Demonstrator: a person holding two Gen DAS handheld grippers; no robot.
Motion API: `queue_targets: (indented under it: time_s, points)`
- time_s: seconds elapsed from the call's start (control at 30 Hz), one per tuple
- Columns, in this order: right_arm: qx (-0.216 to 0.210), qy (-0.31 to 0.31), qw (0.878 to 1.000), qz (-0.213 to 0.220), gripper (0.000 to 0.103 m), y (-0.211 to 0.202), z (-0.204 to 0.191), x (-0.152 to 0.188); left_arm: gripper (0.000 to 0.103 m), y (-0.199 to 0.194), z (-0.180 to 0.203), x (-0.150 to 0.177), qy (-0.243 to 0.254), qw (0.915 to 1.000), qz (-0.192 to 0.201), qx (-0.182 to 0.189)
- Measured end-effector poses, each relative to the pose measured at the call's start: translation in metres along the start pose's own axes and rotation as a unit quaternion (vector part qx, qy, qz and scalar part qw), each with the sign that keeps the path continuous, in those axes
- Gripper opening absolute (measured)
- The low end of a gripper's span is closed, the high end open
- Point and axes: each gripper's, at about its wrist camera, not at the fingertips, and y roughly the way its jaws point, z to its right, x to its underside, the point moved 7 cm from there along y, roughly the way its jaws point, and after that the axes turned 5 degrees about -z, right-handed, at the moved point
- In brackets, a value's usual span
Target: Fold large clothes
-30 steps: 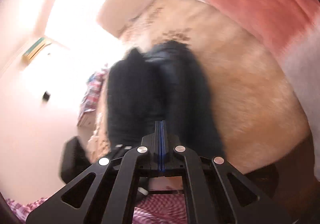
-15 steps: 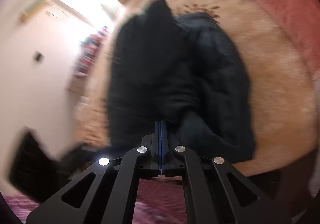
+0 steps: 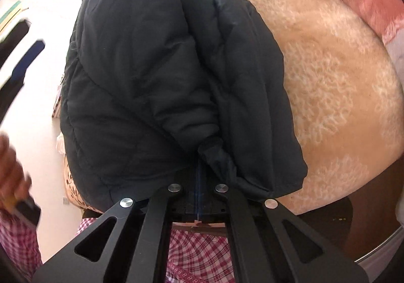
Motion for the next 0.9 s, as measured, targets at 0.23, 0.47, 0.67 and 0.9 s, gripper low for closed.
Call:
queue_targets:
  time_s: [0.23, 0.47, 0.67, 0.9]
  points:
    - [-0.018, 0.011, 1.0, 0.001, 0.0, 0.005, 0.018, 0.004, 0.051, 0.078, -0.014, -0.008, -0.054, 0.992, -0.111, -0.024]
    - [-0.031, 0.018, 0.999, -0.002, 0.0, 0.002, 0.026, 0.003, 0.051, 0.107, -0.014, 0.0, -0.058, 0.9885, -0.135, -0.036]
    - [-0.037, 0.022, 0.999, -0.005, 0.0, 0.0, 0.03, 0.002, 0.051, 0.115, -0.015, 0.002, -0.061, 0.9878, -0.138, -0.041]
    - [-0.029, 0.029, 0.999, -0.003, 0.0, -0.005, 0.022, 0.005, 0.051, 0.101, -0.017, -0.001, -0.063, 0.9912, -0.114, -0.024]
